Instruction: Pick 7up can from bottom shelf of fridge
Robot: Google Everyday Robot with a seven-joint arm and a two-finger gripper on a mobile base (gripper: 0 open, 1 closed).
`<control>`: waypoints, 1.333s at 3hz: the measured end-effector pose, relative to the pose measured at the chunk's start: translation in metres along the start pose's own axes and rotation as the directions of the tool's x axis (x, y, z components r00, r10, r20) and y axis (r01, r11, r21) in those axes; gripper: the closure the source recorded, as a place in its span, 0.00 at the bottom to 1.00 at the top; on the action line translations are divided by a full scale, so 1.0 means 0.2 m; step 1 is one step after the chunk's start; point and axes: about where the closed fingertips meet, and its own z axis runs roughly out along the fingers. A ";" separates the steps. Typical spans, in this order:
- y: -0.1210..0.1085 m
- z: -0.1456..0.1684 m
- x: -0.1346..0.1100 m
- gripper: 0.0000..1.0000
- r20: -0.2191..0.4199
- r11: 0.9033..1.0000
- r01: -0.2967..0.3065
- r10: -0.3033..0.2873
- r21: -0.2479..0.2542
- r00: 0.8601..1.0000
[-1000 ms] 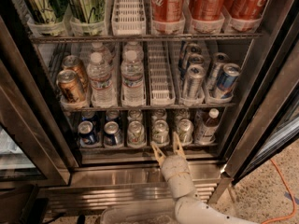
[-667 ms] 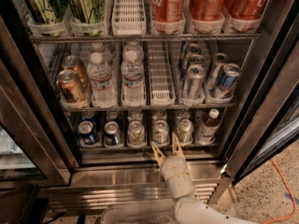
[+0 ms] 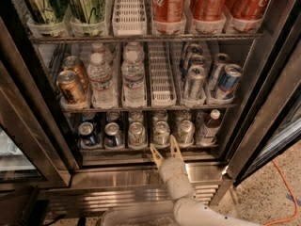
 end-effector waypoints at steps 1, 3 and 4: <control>0.01 0.03 -0.01 0.34 0.018 1.000 -0.018 0.018 0.000 1.000; -0.01 0.14 -0.02 0.33 0.059 0.999 -0.030 0.028 0.029 0.998; -0.02 0.18 -0.02 0.33 0.062 0.999 -0.043 0.041 0.032 0.997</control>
Offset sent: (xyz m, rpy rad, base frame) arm 0.0189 -0.0003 0.0064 0.0418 -0.0593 -0.0079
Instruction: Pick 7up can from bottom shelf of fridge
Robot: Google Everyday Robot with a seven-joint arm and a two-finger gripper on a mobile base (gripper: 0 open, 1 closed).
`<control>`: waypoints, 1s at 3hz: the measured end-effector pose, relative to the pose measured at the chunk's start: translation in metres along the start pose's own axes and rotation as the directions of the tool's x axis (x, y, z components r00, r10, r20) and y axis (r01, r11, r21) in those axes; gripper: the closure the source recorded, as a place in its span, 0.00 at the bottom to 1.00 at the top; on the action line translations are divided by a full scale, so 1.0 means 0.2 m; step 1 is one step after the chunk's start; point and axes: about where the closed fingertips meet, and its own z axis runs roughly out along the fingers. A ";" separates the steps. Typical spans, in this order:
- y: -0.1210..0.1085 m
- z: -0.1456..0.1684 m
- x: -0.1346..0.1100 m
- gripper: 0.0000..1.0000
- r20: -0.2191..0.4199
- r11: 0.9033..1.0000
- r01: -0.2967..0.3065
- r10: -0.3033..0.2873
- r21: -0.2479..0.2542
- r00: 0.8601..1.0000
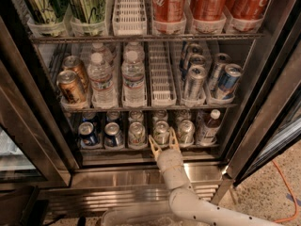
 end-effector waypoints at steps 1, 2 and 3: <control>0.01 0.04 -0.01 0.37 -0.001 1.000 -0.023 0.023 -0.005 1.000; 0.02 0.05 -0.01 0.60 -0.005 0.999 -0.032 0.032 -0.008 0.999; 0.05 0.05 0.03 0.83 -0.045 0.996 -0.054 0.051 -0.067 0.998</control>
Offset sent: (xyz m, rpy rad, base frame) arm 0.0121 0.0098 -0.0005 0.0445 0.0289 0.0153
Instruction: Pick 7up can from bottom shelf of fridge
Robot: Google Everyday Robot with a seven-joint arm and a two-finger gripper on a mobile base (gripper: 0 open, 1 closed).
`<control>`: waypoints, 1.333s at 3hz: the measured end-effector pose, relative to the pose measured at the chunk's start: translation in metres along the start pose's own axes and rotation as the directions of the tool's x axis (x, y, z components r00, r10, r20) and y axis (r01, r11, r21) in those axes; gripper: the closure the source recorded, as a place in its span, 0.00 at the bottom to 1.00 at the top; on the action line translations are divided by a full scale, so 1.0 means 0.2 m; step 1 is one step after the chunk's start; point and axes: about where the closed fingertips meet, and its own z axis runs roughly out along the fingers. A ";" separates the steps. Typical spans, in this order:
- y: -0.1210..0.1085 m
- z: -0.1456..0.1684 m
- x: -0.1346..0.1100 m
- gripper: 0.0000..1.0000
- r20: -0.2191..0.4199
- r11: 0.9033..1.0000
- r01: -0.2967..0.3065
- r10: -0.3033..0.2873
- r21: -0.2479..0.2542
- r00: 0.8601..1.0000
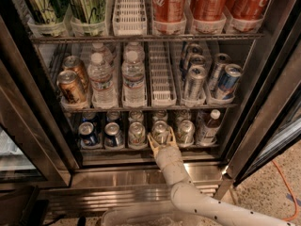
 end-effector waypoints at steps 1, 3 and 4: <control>0.01 0.00 -0.02 1.00 -0.003 1.000 -0.002 0.002 -0.010 1.000; 0.04 0.00 -0.07 1.00 0.007 0.999 -0.009 0.010 -0.038 1.000; 0.07 -0.02 -0.16 1.00 0.031 0.998 -0.011 0.013 -0.064 0.999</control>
Offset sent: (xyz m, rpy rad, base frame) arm -0.0003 0.0021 0.0024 0.0006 0.0057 0.0086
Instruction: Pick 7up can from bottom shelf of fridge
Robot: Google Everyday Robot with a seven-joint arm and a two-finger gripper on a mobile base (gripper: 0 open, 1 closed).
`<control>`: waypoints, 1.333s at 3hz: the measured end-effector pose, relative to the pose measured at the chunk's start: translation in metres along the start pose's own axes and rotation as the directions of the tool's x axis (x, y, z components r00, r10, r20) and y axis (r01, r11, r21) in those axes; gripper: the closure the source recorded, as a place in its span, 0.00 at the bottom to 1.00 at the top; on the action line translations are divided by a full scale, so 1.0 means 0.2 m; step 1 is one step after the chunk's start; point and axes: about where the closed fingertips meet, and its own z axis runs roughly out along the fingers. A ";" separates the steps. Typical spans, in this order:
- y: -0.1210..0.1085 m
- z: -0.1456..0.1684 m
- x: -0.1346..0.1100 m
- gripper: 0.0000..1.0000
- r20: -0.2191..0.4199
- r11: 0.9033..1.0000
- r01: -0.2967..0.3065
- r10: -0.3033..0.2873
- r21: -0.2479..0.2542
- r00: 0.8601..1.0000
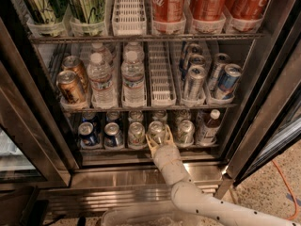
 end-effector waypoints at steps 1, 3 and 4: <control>0.01 -0.01 -0.07 1.00 0.017 1.000 -0.007 0.007 -0.018 1.000; 0.02 0.00 -0.16 1.00 0.046 0.999 0.029 -0.027 -0.033 0.999; 0.03 -0.04 -0.17 1.00 0.044 0.998 0.035 -0.032 -0.059 0.999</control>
Offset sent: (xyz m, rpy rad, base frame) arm -0.0056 0.0086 0.0186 0.0118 -0.0102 0.0394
